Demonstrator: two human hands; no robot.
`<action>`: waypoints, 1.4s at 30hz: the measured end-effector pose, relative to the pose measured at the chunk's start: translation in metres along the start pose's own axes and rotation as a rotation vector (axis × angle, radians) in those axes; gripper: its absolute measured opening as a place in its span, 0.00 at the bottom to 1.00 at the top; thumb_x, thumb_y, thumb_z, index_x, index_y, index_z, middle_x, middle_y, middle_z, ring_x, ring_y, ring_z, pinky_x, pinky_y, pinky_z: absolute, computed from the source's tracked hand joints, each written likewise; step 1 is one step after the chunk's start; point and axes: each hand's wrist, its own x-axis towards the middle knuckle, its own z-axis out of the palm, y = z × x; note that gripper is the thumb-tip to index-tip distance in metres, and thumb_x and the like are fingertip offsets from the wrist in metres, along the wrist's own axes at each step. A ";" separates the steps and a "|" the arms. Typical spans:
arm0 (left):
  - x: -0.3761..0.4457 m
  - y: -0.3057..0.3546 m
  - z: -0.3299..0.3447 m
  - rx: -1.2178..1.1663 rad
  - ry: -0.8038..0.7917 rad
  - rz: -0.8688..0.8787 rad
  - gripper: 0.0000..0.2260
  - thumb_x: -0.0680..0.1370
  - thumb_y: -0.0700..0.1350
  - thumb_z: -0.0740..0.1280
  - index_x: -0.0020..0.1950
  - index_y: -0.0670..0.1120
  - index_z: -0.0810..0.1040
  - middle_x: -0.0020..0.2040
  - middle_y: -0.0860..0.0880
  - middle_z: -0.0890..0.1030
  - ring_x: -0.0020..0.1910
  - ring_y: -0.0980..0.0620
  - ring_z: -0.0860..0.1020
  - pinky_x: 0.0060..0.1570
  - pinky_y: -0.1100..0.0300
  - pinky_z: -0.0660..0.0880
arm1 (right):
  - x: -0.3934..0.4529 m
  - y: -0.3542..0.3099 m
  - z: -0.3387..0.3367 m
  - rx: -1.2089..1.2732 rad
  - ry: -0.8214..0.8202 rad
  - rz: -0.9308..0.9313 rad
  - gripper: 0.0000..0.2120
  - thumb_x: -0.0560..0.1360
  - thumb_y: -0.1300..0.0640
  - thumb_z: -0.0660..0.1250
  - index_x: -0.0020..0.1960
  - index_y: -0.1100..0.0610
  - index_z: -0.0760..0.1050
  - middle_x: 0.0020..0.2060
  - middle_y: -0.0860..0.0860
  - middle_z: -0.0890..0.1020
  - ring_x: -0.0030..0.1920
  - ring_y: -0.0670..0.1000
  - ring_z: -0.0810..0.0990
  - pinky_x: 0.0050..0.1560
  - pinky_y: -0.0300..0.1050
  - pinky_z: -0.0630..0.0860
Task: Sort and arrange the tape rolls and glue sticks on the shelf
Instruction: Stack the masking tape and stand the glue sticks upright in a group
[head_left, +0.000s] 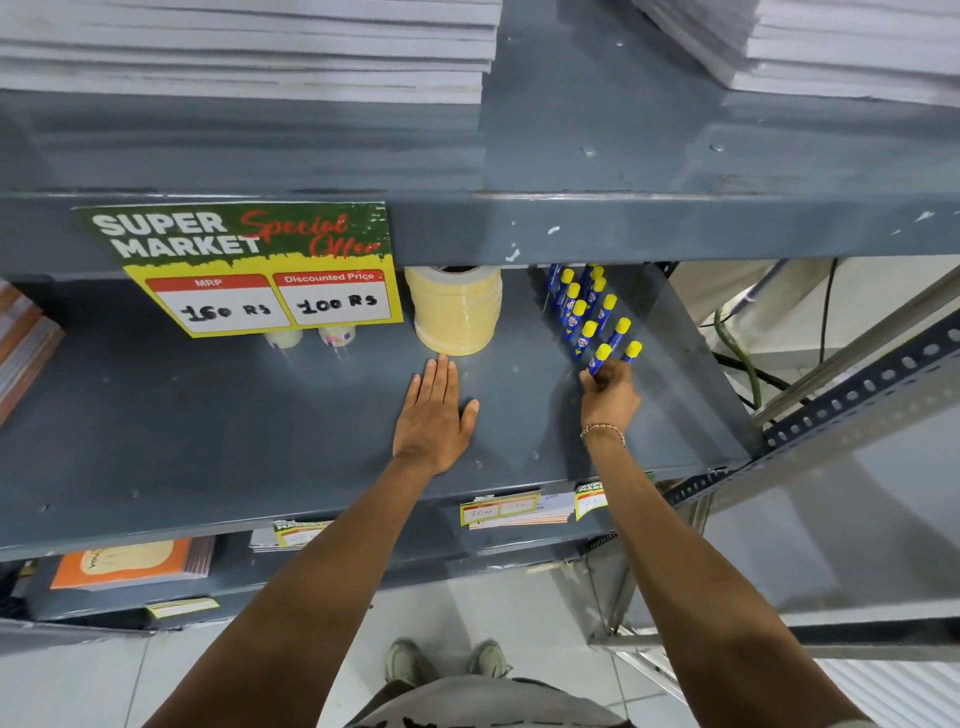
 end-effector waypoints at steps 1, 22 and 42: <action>0.000 0.000 -0.001 -0.005 -0.010 0.003 0.30 0.82 0.56 0.46 0.77 0.40 0.44 0.79 0.43 0.48 0.78 0.47 0.45 0.76 0.53 0.41 | -0.001 -0.002 -0.002 0.015 -0.018 0.014 0.15 0.72 0.65 0.71 0.57 0.64 0.74 0.50 0.61 0.84 0.50 0.60 0.82 0.55 0.49 0.76; -0.111 0.081 -0.030 0.067 0.080 0.030 0.28 0.83 0.54 0.44 0.77 0.40 0.39 0.78 0.43 0.40 0.77 0.48 0.38 0.73 0.56 0.35 | -0.116 0.037 -0.099 -0.193 -0.170 -0.387 0.17 0.74 0.70 0.60 0.62 0.65 0.71 0.61 0.62 0.72 0.59 0.63 0.74 0.61 0.47 0.67; -0.032 0.037 -0.028 0.045 -0.081 -0.050 0.30 0.83 0.55 0.44 0.76 0.38 0.39 0.79 0.42 0.42 0.78 0.46 0.39 0.76 0.53 0.39 | 0.001 0.020 -0.079 -0.708 -0.499 -0.482 0.24 0.76 0.68 0.59 0.68 0.50 0.71 0.73 0.51 0.66 0.69 0.60 0.69 0.66 0.53 0.70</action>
